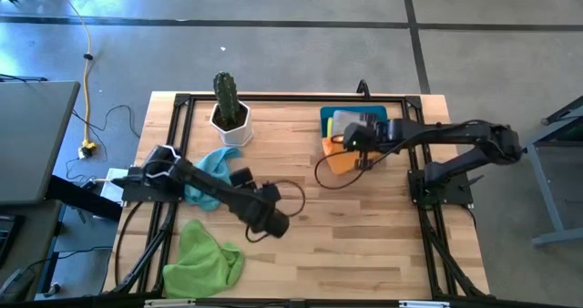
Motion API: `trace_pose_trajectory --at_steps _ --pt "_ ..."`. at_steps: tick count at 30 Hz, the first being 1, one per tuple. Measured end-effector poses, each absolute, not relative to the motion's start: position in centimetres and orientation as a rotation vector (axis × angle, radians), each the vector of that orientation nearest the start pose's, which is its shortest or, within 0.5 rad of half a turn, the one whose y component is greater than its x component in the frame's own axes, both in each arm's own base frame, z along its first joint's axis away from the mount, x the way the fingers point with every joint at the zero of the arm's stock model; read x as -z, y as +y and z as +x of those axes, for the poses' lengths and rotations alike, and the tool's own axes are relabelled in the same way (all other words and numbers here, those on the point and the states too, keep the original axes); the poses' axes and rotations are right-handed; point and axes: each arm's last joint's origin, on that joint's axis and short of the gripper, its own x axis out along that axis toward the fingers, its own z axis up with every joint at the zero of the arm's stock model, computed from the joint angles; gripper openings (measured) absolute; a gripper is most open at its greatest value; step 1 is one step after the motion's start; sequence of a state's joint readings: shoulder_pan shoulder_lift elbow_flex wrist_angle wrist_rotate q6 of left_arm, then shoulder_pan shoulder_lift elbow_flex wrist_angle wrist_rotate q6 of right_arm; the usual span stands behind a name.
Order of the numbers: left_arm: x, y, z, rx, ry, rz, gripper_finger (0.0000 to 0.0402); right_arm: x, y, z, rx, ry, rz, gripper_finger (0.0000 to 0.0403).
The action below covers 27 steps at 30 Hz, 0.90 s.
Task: Fold microfiber towels
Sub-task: Put the folded orange microfiber cloth into the blue bin
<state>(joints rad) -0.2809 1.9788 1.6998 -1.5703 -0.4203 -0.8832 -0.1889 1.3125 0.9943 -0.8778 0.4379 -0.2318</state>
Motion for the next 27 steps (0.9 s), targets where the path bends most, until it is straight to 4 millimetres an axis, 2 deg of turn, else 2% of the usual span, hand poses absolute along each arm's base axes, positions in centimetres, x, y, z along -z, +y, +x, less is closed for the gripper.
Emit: trace_pose_trajectory --at_steps 8,14,20,27 --pt "-27.0 -4.3 33.8 -0.93 1.391 -0.123 0.0115 -26.7 -9.9 22.0 0.484 1.15 -0.279 0.0" --pt "-27.9 -2.0 33.7 -0.991 1.327 -0.163 0.0115 -26.9 -13.4 21.1 0.605 1.089 -0.188 0.0" --pt "-27.9 -0.5 33.8 -1.028 1.326 -0.195 0.0115 -25.9 -15.5 20.1 0.631 1.124 -0.031 0.0" --pt "-27.9 -0.1 33.8 -1.034 1.327 -0.208 0.0115 -24.7 -16.6 20.1 0.588 1.17 -0.011 0.0003"
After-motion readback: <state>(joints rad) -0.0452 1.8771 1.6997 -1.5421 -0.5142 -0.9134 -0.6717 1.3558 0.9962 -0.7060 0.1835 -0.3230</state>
